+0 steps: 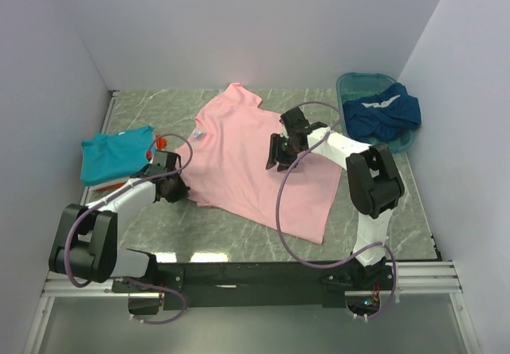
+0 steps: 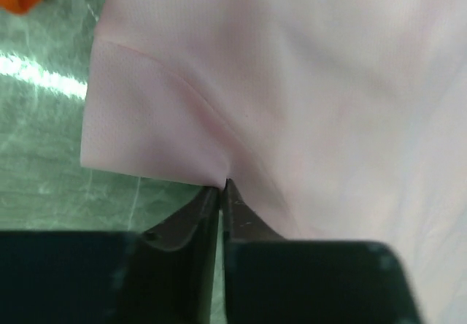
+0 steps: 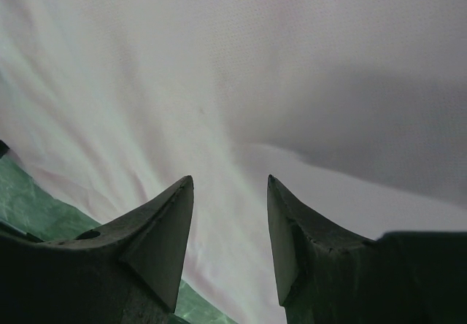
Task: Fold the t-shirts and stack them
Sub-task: Flatten the tshirt out
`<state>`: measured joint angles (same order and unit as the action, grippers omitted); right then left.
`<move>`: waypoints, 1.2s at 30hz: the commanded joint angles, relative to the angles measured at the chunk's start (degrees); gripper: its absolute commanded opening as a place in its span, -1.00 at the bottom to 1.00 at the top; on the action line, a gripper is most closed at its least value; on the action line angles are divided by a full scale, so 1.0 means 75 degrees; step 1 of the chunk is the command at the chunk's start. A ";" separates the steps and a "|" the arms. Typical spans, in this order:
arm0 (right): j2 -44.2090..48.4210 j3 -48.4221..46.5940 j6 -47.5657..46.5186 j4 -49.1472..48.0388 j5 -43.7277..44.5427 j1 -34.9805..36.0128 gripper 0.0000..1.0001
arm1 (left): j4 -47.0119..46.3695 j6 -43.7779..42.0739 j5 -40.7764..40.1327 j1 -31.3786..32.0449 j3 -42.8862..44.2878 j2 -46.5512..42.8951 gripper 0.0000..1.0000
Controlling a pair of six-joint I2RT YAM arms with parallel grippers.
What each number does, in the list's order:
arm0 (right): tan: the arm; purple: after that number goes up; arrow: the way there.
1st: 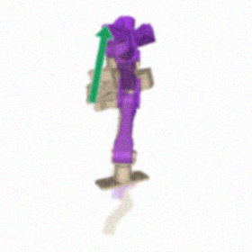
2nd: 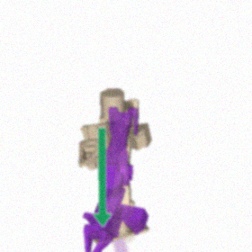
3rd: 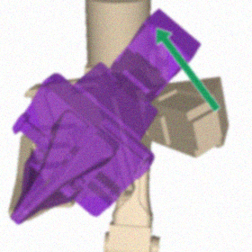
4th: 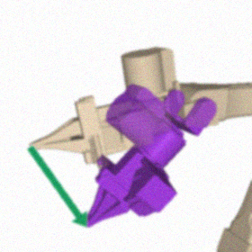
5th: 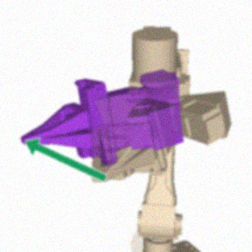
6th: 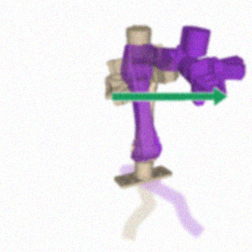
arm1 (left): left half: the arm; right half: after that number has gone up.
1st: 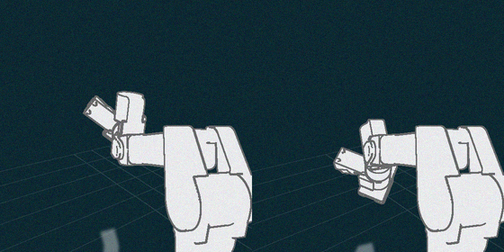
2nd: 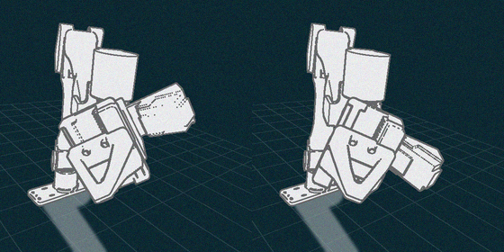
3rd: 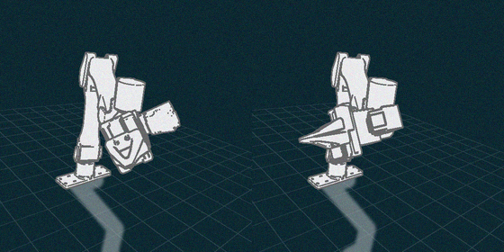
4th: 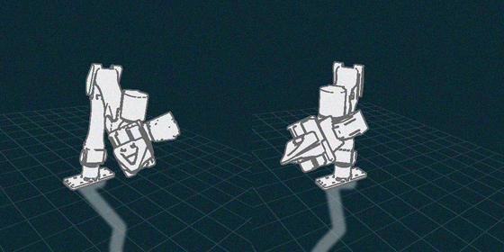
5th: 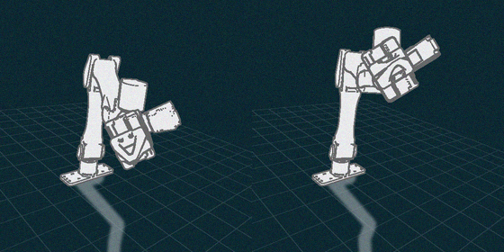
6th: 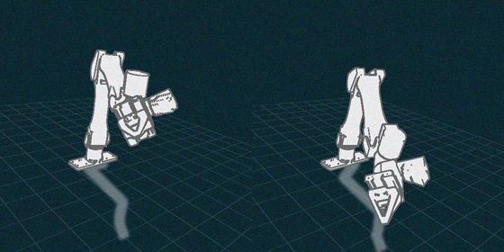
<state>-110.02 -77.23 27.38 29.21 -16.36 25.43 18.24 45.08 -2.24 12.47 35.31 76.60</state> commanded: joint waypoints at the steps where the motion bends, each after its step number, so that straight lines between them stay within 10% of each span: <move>1: -0.0038 0.0009 -0.0087 -0.0122 0.0130 0.0008 0.04 | -0.0100 -0.0362 -0.0428 0.0001 0.0448 0.0157 -0.84; 15: -0.0389 -0.0308 -0.0193 0.0370 0.0634 -0.0027 0.04 | 0.2850 -0.1299 -0.0182 0.0001 0.3259 0.0567 -0.97; 22: -0.0507 -0.0331 -0.0216 0.0511 0.0728 -0.0121 0.04 | 0.2901 -0.1756 0.0111 0.0013 0.4490 0.1936 -0.06; 28: -0.0542 -0.0425 -0.0217 0.0593 0.0775 -0.0133 0.04 | 0.2690 -0.1593 0.0030 0.0013 0.5323 0.2058 0.13; 36: -0.0765 -0.0484 -0.0263 0.0757 0.1032 -0.0238 0.04 | 0.2174 -0.1405 -0.0533 0.0013 0.3486 0.0173 0.18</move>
<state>-114.19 -79.24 26.28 33.26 -11.60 24.71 35.79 33.89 -4.43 12.47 65.84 83.96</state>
